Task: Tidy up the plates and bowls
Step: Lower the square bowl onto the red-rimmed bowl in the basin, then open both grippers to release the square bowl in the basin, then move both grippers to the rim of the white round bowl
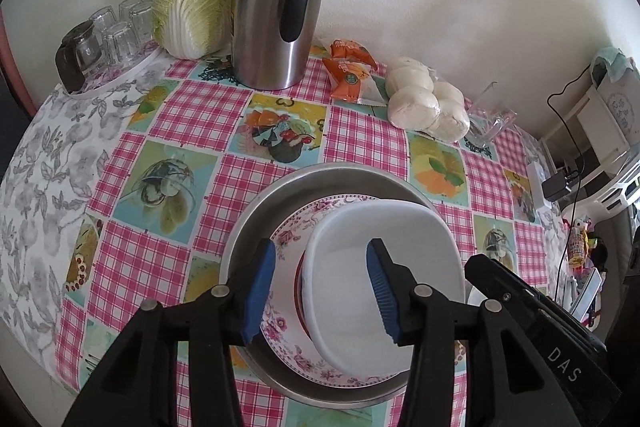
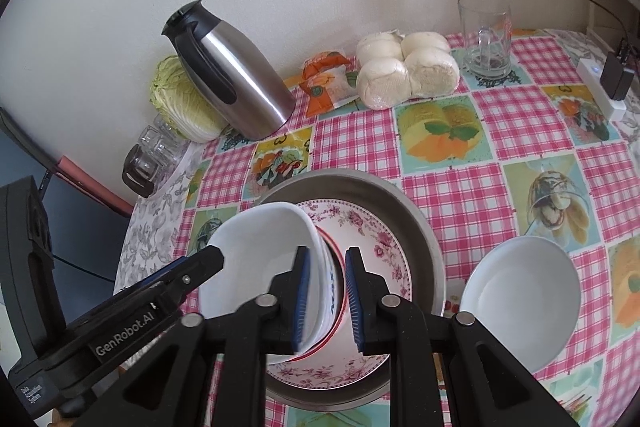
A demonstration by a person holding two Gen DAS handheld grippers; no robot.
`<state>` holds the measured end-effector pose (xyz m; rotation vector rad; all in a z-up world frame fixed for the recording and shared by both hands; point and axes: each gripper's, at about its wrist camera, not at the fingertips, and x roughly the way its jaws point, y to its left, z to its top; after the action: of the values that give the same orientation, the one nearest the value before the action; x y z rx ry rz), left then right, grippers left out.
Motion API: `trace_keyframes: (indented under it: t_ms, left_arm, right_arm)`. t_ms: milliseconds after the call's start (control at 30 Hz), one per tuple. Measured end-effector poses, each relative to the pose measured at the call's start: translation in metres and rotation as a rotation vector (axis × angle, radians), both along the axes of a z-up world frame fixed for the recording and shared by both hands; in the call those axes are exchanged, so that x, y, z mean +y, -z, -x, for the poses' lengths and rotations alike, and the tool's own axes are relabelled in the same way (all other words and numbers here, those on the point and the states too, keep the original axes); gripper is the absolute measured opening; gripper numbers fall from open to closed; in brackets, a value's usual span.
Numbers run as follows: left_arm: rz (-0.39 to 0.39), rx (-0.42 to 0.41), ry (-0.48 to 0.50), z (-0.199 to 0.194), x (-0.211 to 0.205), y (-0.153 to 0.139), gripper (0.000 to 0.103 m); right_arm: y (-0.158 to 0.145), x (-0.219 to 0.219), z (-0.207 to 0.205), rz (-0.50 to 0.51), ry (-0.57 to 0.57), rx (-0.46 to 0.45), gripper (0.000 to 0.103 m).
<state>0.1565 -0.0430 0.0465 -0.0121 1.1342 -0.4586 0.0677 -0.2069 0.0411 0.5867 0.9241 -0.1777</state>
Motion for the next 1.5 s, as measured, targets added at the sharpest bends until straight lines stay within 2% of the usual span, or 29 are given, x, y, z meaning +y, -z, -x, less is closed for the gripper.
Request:
trace_keyframes:
  t_ms: [33, 100, 167, 267, 367, 433, 600, 667, 733, 900, 1167, 1233, 1367, 1500]
  left_arm:
    - [-0.001, -0.008, -0.002, 0.000, 0.001, -0.002, 0.056]
    - [-0.008, -0.022, -0.007, 0.000, 0.003, -0.005, 0.060]
    - [-0.017, -0.034, -0.013, 0.000, 0.005, -0.007, 0.062]
    - [-0.024, -0.049, -0.027, -0.001, 0.007, -0.010, 0.075]
    - [-0.021, -0.063, -0.047, -0.002, 0.011, -0.012, 0.078]
    - [-0.016, -0.072, -0.062, -0.003, 0.015, -0.014, 0.084]
    - [-0.019, -0.099, -0.097, -0.004, 0.023, -0.017, 0.086]
    - [-0.014, -0.105, -0.109, -0.005, 0.026, -0.018, 0.088]
    - [-0.011, -0.110, -0.120, -0.005, 0.028, -0.018, 0.093]
    - [-0.022, -0.131, -0.143, -0.005, 0.031, -0.019, 0.095]
    - [0.012, -0.164, -0.160, -0.001, 0.035, -0.032, 0.095]
    - [0.018, -0.175, -0.158, 0.001, 0.033, -0.036, 0.095]
    - [0.063, -0.208, -0.177, 0.009, 0.030, -0.053, 0.095]
    - [0.113, -0.243, -0.126, 0.020, 0.015, -0.069, 0.095]
  right_arm:
    - [-0.002, 0.000, 0.001, 0.007, 0.006, -0.005, 0.038]
    - [-0.006, -0.001, 0.003, 0.024, 0.016, -0.011, 0.044]
    - [-0.006, -0.001, 0.003, 0.028, 0.018, -0.011, 0.055]
    - [-0.006, -0.002, 0.003, 0.025, 0.016, -0.014, 0.062]
    - [-0.006, 0.000, 0.002, 0.028, 0.006, -0.018, 0.074]
    - [-0.006, 0.001, 0.001, 0.032, -0.001, -0.022, 0.076]
    - [-0.006, 0.003, 0.001, 0.046, -0.011, -0.038, 0.086]
    - [-0.007, 0.003, 0.001, 0.048, -0.010, -0.046, 0.095]
    - [-0.008, 0.002, 0.001, 0.052, -0.004, -0.055, 0.103]
    - [-0.010, 0.001, 0.003, 0.058, -0.004, -0.068, 0.103]
    - [-0.017, -0.007, 0.009, 0.053, -0.006, -0.086, 0.103]
    - [-0.021, -0.013, 0.013, 0.078, 0.003, -0.088, 0.103]
    - [-0.029, -0.037, 0.029, 0.146, 0.077, -0.087, 0.103]
    - [-0.032, -0.071, 0.052, 0.153, 0.199, -0.090, 0.103]
